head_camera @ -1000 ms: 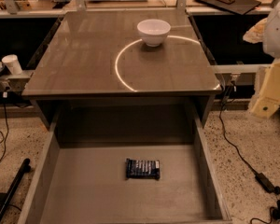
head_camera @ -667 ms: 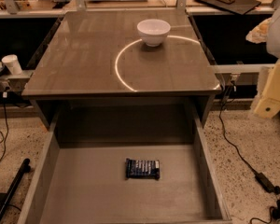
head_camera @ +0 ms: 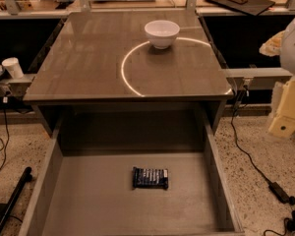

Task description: Pick rxbar blueberry from top drawer and place on counter

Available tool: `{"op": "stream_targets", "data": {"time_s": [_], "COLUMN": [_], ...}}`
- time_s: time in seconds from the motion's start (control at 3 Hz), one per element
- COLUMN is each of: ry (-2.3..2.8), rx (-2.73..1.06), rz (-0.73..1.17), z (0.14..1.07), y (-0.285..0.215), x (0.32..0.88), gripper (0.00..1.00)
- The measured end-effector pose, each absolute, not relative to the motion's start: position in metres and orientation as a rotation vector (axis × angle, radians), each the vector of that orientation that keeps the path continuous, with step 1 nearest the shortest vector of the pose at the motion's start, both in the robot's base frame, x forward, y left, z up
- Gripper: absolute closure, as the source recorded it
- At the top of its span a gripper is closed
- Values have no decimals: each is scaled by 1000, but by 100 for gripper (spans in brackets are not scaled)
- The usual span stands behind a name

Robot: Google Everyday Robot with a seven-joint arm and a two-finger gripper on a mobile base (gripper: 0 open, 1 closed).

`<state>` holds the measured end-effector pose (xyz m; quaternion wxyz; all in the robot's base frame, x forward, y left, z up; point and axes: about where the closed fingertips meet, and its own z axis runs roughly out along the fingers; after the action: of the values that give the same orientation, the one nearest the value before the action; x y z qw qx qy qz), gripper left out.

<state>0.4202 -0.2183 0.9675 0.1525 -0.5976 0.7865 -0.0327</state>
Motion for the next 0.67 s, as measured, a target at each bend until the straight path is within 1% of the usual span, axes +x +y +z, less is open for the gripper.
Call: {"op": "stream_targets", "data": {"time_s": [0.33, 0.67], "ry": [2280, 2319], "rx": [-1720, -1736], "rz": [-92, -82], "z": [965, 946], "y": [-221, -213], "x": [409, 411], "gripper": [0, 0]}}
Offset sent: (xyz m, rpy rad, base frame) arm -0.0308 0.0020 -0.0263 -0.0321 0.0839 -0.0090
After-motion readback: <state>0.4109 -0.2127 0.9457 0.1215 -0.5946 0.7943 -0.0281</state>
